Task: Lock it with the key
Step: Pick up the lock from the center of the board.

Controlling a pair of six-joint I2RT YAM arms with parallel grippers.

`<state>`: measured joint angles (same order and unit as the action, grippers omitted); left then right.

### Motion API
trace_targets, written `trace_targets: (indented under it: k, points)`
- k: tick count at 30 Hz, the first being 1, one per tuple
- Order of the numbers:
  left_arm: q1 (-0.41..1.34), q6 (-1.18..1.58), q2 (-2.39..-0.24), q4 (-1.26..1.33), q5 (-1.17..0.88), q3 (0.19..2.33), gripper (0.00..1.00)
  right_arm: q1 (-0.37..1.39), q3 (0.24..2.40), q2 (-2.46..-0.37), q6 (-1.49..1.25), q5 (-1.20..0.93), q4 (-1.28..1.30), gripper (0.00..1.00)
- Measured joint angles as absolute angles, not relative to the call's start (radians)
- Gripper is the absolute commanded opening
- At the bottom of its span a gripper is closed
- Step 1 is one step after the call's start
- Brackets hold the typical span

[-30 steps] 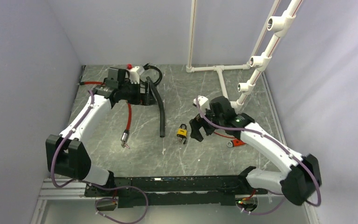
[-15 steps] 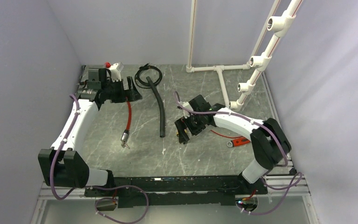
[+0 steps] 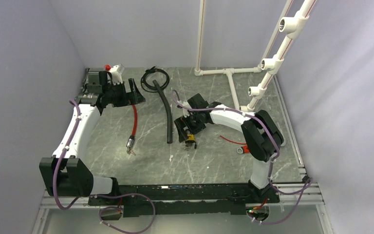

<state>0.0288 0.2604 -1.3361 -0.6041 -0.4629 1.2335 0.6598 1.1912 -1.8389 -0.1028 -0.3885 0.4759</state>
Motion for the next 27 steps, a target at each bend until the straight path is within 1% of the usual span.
trace_targets:
  k: [5, 12, 19, 27]
  points:
    - [0.023, 0.26, -1.336, -0.603, -0.464, 1.234, 0.99, 0.667, 1.275, -1.904, -0.076, -0.421, 0.444, 0.99]
    - [0.023, 0.253, -1.336, -0.604, -0.474, 1.234, 0.99, 0.677, 1.286, -1.892, -0.027, -0.449, 0.437, 0.99]
    - [0.023, 0.218, -1.335, -0.603, -0.463, 1.234, 0.99, 0.684, 1.219, -1.766, 0.007, -0.293, 0.428, 0.94]
    - [0.022, 0.193, -1.265, -0.527, -0.384, 1.214, 0.99, 0.714, 1.174, -1.759, -0.029, -0.179, 0.409, 0.91]
